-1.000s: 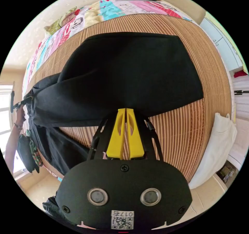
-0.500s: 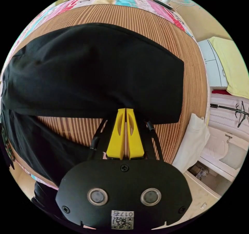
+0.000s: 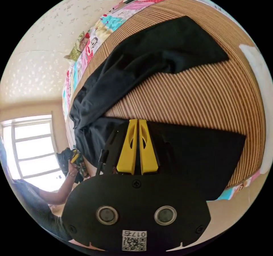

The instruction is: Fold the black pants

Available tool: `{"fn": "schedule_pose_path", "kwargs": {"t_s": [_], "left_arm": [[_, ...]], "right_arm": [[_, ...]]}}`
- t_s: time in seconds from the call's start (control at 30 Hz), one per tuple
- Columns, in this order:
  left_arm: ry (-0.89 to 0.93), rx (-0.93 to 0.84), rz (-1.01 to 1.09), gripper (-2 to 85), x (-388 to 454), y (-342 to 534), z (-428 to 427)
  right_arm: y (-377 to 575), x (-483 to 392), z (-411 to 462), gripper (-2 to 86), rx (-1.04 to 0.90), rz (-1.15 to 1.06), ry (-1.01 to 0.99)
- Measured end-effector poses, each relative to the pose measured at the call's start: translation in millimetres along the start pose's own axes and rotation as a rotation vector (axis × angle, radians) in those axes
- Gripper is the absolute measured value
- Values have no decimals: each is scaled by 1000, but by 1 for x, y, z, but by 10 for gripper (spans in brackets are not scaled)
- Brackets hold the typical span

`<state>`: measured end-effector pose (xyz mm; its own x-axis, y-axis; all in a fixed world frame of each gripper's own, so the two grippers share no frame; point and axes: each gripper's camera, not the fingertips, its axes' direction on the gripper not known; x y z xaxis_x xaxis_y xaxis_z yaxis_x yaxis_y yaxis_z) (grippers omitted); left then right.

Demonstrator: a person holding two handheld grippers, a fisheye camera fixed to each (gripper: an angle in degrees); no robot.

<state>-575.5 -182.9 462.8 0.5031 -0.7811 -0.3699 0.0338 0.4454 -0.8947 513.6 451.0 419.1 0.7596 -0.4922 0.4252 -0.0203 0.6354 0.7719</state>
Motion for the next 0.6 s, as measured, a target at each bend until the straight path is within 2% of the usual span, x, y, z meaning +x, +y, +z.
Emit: {"fn": "schedule_pose_path", "kwargs": {"t_s": [0.07,0.1,0.2,0.27,0.4,0.6], "left_arm": [[24,-48,-71,138,-10,5,10],[51,-70,-118,137,-16,10,14],[164,-94,-146,125,-33,20,25],[165,-67,-146,106,-42,24,26],[287,-104,-146,98,-57,6,34],[359,-217,-169,60,-85,-29,44]], "right_arm": [[72,52,-8,13,-108,211,-141],[91,63,-14,16,-101,260,-179],[175,112,-50,38,3,517,-358],[221,144,-64,69,61,682,-453],[248,170,-80,84,154,740,-552],[280,170,-101,92,318,791,-703]]}}
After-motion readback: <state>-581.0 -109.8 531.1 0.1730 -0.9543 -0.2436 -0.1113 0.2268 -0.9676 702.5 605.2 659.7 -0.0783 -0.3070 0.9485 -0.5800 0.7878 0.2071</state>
